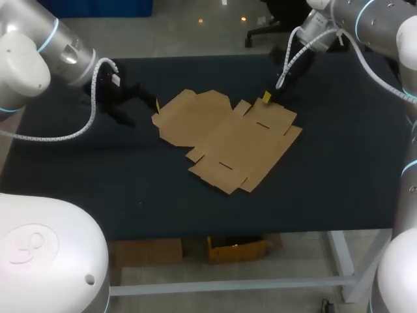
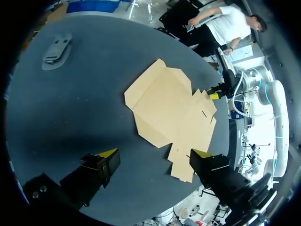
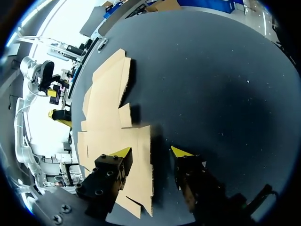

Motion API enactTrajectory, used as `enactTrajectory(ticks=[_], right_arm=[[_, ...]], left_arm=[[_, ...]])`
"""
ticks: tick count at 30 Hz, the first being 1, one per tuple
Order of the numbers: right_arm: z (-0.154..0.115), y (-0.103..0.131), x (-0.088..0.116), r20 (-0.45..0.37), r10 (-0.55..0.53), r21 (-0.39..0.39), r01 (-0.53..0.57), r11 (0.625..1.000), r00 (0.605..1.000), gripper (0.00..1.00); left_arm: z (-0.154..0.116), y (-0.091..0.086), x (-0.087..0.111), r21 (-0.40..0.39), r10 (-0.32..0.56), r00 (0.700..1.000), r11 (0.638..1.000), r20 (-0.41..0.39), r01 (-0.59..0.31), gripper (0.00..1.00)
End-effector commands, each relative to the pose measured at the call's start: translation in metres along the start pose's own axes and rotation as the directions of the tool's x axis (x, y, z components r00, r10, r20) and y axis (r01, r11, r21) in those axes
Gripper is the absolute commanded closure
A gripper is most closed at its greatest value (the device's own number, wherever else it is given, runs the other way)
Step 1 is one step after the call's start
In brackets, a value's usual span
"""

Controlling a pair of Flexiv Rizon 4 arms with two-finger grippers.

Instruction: Assemble the packaging by folding the flat box into shape, placing the metal phone stand inside, and closing the box properly

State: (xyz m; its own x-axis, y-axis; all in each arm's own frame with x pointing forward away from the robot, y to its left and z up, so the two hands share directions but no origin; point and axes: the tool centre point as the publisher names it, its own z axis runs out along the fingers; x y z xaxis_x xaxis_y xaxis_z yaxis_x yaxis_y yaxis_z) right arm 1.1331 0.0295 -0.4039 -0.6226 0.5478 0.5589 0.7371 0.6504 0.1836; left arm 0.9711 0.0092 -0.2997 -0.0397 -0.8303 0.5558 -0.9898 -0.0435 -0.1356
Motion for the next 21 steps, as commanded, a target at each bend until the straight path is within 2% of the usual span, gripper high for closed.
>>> enactTrajectory(ticks=[1, 10, 13, 14, 16, 17, 21], right_arm=[[0.006, 0.005, -0.007, -0.226, 0.051, 0.439, 0.055, 0.897, 0.973, 0.53], [0.011, -0.001, -0.003, -0.254, 0.052, 0.440, 0.067, 0.896, 0.966, 0.58], [0.012, -0.003, -0.002, -0.267, 0.049, 0.427, 0.073, 0.902, 0.962, 0.69], [0.012, -0.003, -0.002, -0.272, 0.049, 0.420, 0.073, 0.904, 0.961, 0.85], [0.012, -0.004, -0.001, -0.278, 0.046, 0.412, 0.076, 0.908, 0.959, 0.96], [0.012, -0.004, 0.000, -0.281, 0.044, 0.407, 0.078, 0.910, 0.959, 1.00], [0.013, -0.006, 0.003, -0.295, 0.036, 0.386, 0.084, 0.919, 0.955, 1.00]], left_arm=[[0.000, 0.002, 0.000, 0.005, -0.004, 1.000, 1.000, 0.004, 0.004, 0.00], [0.000, 0.001, 0.000, 0.010, -0.009, 1.000, 1.000, 0.007, 0.009, 0.00], [0.001, 0.001, -0.001, 0.010, -0.010, 1.000, 1.000, 0.007, 0.010, 0.00], [0.001, 0.001, -0.001, 0.010, -0.011, 1.000, 1.000, 0.007, 0.011, 0.00], [0.001, 0.001, -0.001, 0.010, -0.013, 1.000, 1.000, 0.007, 0.013, 0.00], [0.000, 0.001, -0.002, 0.010, -0.014, 1.000, 1.000, 0.007, 0.014, 0.00], [0.000, 0.002, -0.002, 0.011, -0.014, 1.000, 1.000, 0.008, 0.014, 0.00]])
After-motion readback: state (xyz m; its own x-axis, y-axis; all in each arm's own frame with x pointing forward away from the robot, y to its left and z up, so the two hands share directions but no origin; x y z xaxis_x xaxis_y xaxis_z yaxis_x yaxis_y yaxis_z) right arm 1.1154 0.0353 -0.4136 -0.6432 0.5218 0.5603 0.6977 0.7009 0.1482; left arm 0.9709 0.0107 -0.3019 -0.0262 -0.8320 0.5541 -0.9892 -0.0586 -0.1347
